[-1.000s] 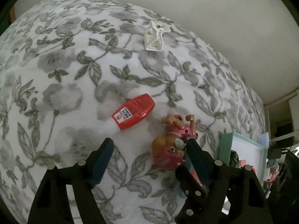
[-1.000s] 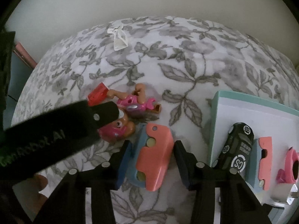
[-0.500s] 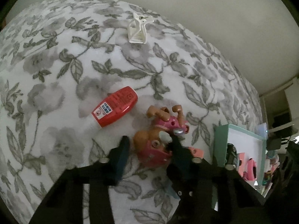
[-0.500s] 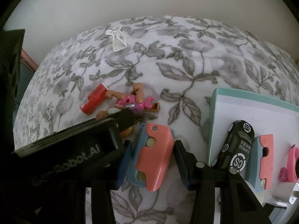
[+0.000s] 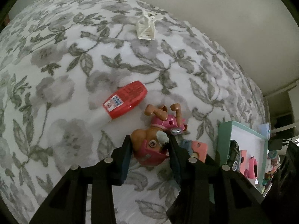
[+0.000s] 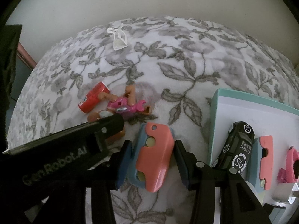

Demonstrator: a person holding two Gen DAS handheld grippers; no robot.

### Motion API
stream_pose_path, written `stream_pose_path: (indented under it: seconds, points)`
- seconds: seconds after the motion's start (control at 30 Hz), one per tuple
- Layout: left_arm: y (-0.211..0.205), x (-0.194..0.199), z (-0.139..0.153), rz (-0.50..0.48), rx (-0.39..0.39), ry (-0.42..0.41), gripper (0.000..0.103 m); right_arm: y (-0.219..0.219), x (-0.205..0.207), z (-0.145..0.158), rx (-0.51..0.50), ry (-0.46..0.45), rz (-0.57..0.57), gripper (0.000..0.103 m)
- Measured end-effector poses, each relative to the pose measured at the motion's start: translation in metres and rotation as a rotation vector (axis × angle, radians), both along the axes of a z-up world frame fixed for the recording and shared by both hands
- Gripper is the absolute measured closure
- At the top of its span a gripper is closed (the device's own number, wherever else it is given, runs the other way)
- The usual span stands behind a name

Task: Organize rigid objects
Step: 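Grasp the pink dog figurine with the left tool while the right grasps another coral-and-teal block, then lift the figurine and block and carry them toward the tray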

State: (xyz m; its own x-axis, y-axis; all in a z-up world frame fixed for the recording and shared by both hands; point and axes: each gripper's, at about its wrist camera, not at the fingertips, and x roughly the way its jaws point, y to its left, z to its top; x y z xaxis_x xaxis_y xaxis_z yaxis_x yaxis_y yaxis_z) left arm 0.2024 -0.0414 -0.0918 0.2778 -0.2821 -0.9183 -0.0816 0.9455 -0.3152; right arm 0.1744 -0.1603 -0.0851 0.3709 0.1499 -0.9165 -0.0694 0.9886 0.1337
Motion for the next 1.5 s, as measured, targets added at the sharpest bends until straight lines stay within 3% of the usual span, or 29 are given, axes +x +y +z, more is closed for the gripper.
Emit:
stream_pose_path:
  seconds: [0.5, 1.0, 1.3, 1.5]
  points:
    - [0.026, -0.01, 0.003, 0.079, 0.052, 0.037, 0.063, 0.008, -0.003, -0.002, -0.073, -0.02, 0.019, 0.053]
    - [0.029, -0.015, 0.004, 0.097, 0.068, 0.041, 0.063, 0.017, -0.007, -0.002, -0.148, -0.056, 0.039, 0.053]
    - [0.028, -0.013, 0.009, 0.106, 0.073, 0.024, 0.063, 0.01, -0.008, 0.0, -0.103, -0.044, 0.025, 0.056]
    - [0.027, -0.011, 0.024, 0.107, 0.035, -0.013, 0.063, 0.005, -0.01, 0.007, -0.053, -0.047, 0.008, 0.056]
